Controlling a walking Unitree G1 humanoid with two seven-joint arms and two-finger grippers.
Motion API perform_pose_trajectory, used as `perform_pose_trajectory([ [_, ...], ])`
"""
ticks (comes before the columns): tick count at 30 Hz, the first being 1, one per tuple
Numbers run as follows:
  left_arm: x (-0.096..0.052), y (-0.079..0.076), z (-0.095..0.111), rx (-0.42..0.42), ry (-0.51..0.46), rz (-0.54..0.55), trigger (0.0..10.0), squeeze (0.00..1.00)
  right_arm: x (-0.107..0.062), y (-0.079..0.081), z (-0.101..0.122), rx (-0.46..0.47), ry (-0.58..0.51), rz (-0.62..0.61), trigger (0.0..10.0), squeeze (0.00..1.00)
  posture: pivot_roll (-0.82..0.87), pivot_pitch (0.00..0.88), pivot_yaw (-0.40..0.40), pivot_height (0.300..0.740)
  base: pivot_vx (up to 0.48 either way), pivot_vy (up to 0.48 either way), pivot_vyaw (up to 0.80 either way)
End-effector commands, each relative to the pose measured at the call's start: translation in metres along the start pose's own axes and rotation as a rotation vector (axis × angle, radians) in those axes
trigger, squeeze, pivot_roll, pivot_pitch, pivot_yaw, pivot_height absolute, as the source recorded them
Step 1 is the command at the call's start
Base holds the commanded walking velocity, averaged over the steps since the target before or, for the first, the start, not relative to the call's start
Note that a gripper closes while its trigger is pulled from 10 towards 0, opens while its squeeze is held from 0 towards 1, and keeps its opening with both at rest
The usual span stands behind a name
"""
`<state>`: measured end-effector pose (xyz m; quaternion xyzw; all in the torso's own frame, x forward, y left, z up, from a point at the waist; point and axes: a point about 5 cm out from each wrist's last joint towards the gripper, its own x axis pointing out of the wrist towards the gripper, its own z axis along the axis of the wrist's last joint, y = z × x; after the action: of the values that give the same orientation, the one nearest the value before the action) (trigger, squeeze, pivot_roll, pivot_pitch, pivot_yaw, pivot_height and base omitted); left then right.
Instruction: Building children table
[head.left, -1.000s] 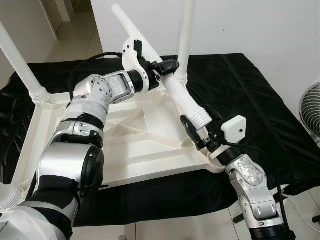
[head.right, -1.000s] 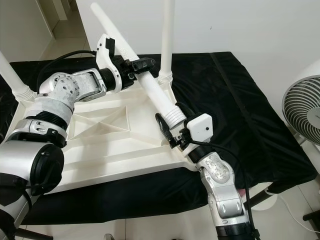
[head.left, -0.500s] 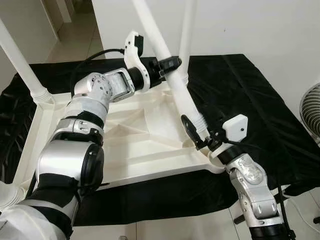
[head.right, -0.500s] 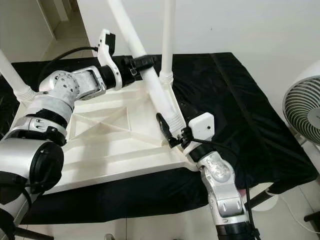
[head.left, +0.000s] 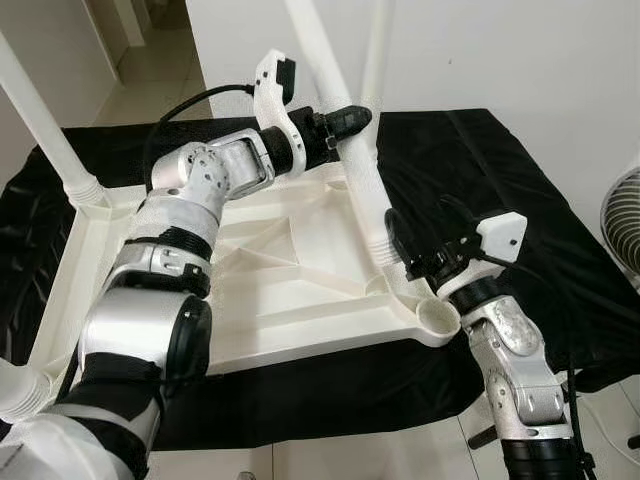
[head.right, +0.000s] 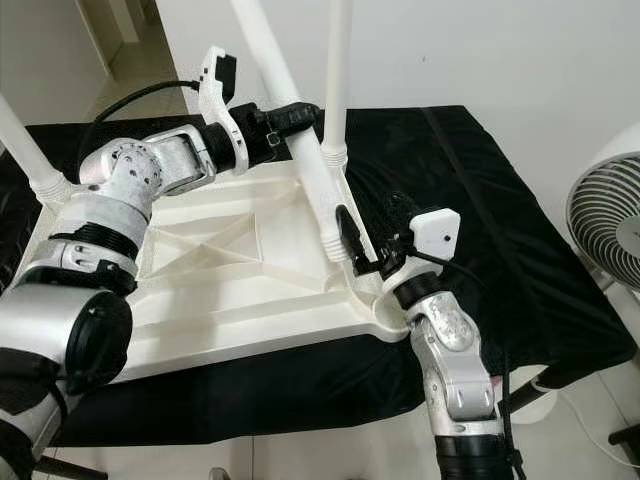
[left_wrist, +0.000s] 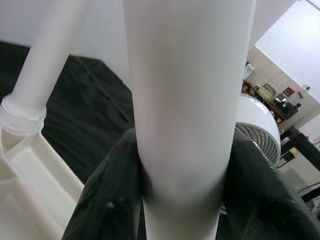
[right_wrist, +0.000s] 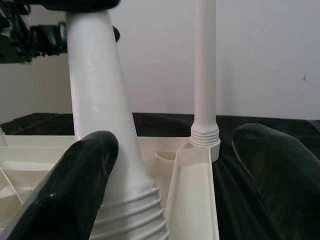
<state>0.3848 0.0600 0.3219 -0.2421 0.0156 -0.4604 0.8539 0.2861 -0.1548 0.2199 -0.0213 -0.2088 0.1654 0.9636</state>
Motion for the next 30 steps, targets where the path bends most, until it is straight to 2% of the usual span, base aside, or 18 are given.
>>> perform_pose_trajectory([
  [1,0.002,-0.008,0.004,0.027,-0.014,-0.043,10.0,0.0,0.001,0.002,-0.004,0.001,0.034,0.001,10.0,0.84,-0.06,0.061,0.06,0.74,0.0,0.0,0.0],
  [2,0.003,-0.011,0.004,0.056,-0.033,-0.035,10.0,0.0,0.003,0.002,-0.007,0.0,0.061,-0.005,10.0,0.0,-0.06,0.058,0.049,0.74,0.0,0.0,0.0],
  [3,0.004,-0.013,0.004,0.093,-0.052,-0.022,10.0,0.0,0.005,0.003,-0.01,0.003,0.091,-0.007,10.0,0.0,-0.05,0.056,0.039,0.74,0.0,0.0,0.0],
  [4,0.004,-0.013,0.004,0.093,-0.052,-0.022,10.0,0.0,0.005,0.003,-0.01,0.003,0.091,-0.007,10.0,0.0,-0.05,0.056,0.039,0.74,0.0,0.0,0.0],
  [6,0.005,-0.017,-0.002,0.187,-0.08,0.015,10.0,0.0,0.009,0.005,-0.015,0.006,0.138,0.007,10.0,0.0,-0.04,0.052,0.026,0.74,0.0,0.0,0.0],
  [7,0.005,-0.017,-0.002,0.187,-0.08,0.015,10.0,0.0,0.009,0.005,-0.015,0.006,0.138,0.007,10.0,0.0,-0.04,0.052,0.026,0.74,0.0,0.0,0.0],
  [10,0.006,-0.018,-0.009,0.28,-0.104,0.065,10.0,0.0,0.012,0.008,-0.018,0.005,0.165,0.039,10.0,0.0,-0.04,0.048,0.02,0.74,0.0,0.0,0.0],
  [11,0.006,-0.018,-0.009,0.28,-0.104,0.065,10.0,0.0,0.012,0.008,-0.018,0.005,0.165,0.039,10.0,0.0,-0.04,0.048,0.02,0.74,0.0,0.0,0.0],
  [13,0.008,-0.022,-0.018,0.372,-0.112,0.093,10.0,0.0,0.014,0.01,-0.018,-0.007,0.172,0.065,10.0,0.0,-0.03,0.041,0.014,0.74,0.0,0.0,0.0],
  [14,0.008,-0.022,-0.018,0.372,-0.112,0.093,10.0,0.0,0.014,0.01,-0.018,-0.007,0.172,0.065,10.0,0.0,-0.03,0.041,0.014,0.74,0.0,0.0,0.0],
  [15,0.009,-0.024,-0.021,0.409,-0.11,0.098,10.0,0.0,0.015,0.011,-0.018,-0.011,0.175,0.074,10.0,0.0,-0.03,0.04,0.014,0.74,0.0,0.0,0.0],
  [18,0.01,-0.026,-0.023,0.426,-0.11,0.1,10.0,0.0,0.016,0.011,-0.018,-0.019,0.178,0.082,10.0,0.0,-0.03,0.037,0.015,0.74,0.0,0.0,0.0],
  [23,0.018,-0.045,-0.033,0.464,-0.132,0.079,10.0,0.0,0.025,0.014,-0.023,-0.07,0.224,0.105,10.0,0.0,-0.03,0.037,0.034,0.74,0.0,0.0,0.0],
  [30,0.021,-0.056,-0.043,0.512,-0.133,0.065,10.0,0.0,0.032,0.013,-0.03,-0.068,0.275,0.08,10.0,0.0,-0.02,0.036,0.037,0.74,0.0,0.0,0.0],
])
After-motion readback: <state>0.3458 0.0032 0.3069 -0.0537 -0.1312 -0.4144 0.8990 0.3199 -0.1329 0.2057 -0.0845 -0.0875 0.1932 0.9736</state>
